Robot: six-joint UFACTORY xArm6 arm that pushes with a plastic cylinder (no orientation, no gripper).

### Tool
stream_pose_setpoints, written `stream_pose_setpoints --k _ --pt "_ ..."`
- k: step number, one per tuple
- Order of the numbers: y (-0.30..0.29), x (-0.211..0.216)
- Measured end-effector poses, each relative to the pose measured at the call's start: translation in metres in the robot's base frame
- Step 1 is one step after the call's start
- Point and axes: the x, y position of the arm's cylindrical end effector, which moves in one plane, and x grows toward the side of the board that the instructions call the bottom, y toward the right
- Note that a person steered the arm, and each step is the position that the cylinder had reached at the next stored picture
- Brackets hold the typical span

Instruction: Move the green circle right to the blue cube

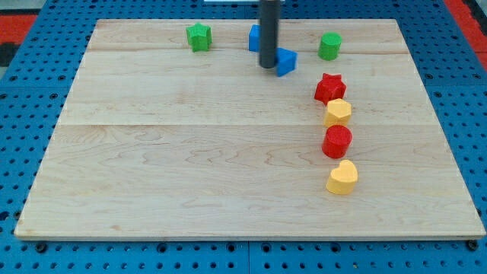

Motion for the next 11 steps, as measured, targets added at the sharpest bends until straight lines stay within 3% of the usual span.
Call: stream_pose_setpoints --k 1,3,4,7,8,9,10,11 --pt "0.048 0.0" --pt "0.058 -0.043" --pt "0.084 -0.043" --pt "0.077 -0.021" --pt "0.097 -0.012" --pt "0.167 -0.011" --pt "0.192 -0.013" --pt "0.176 -0.035"
